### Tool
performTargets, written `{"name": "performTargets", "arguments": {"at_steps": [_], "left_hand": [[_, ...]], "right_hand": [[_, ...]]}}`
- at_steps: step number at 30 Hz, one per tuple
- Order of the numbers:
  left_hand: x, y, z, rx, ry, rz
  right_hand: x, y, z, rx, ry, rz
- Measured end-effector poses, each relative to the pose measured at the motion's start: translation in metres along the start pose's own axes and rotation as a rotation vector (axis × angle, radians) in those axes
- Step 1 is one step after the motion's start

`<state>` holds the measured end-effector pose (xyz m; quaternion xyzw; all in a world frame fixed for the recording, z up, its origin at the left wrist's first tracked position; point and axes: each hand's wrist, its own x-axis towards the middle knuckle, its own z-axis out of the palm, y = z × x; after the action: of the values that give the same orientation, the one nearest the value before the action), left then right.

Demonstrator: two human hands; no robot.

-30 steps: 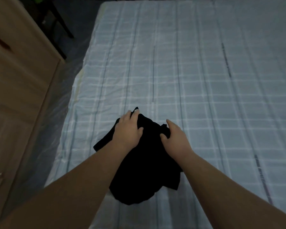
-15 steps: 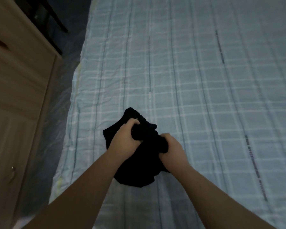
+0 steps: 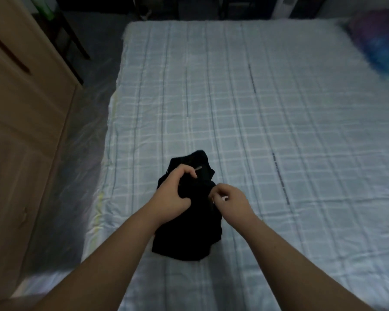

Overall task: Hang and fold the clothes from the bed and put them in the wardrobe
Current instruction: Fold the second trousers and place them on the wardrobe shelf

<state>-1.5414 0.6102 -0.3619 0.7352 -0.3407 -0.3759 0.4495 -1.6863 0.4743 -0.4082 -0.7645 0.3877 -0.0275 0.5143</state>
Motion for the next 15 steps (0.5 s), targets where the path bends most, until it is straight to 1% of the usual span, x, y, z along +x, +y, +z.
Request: {"name": "performTargets", "arguments": {"at_steps": [3,8,10,13,15], "left_hand": [[-0.03,0.041,0.013,0.014,0.022,0.06],[-0.075,0.111,0.038,-0.057,0.134,0.131],[-0.09,0.133,0.054,-0.036,0.147,0.176],[-0.113,0.157,0.094,0.003,0.192,0.204],[-0.13,0.174,0.132,-0.027,0.225,0.201]], "right_hand": [[-0.041,-0.014,-0.025,0.095,0.131,-0.074],[-0.097,-0.026,-0.083,0.109,0.15,-0.203],[-0.112,-0.024,-0.111,0.127,0.124,-0.239],[-0.132,-0.016,-0.157,0.223,0.027,-0.258],[-0.154,-0.003,-0.185,0.197,-0.024,-0.281]]}}
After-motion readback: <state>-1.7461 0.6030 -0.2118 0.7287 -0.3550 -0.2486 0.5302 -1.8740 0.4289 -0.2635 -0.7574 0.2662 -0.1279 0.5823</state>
